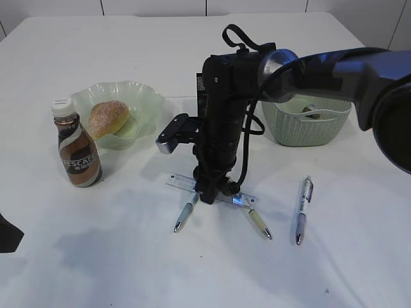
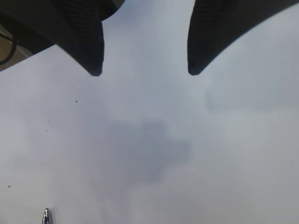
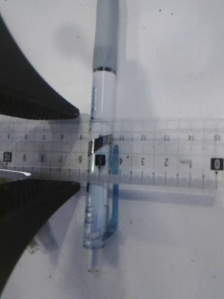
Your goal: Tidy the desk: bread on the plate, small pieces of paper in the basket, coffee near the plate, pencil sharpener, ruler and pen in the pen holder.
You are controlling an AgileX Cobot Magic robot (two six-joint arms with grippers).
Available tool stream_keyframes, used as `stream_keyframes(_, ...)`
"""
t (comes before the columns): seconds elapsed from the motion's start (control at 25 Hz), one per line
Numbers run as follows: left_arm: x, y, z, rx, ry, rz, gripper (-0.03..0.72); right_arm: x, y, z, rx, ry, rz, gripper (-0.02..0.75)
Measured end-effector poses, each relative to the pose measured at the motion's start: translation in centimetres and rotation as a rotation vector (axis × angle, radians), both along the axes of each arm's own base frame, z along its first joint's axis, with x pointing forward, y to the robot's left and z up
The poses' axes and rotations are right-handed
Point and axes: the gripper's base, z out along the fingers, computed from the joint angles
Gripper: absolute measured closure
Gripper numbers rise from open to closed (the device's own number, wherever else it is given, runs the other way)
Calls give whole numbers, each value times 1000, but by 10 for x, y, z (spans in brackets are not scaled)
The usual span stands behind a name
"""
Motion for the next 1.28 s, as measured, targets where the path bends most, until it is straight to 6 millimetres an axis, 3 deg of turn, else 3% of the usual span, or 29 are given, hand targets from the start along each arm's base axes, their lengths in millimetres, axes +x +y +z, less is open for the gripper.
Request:
stream_keyframes(0.24, 0, 0, 0, 0, 0, 0, 287, -1, 0, 7, 1, -1, 2, 433)
stream_keyframes(0.4, 0, 0, 0, 0, 0, 0, 287, -3, -1, 36, 32, -54, 1, 433)
stream_keyframes(0.72, 0, 0, 0, 0, -2, 0, 287, -4, 1, 69, 93, -110, -8, 433)
stream_keyframes(1.08, 0, 0, 0, -1, -4, 1, 287, 8, 18, 108, 294, -224, -53, 433)
stream_keyframes(1.28, 0, 0, 0, -1, -4, 1, 287, 21, 16, 118, 371, -312, -127, 433)
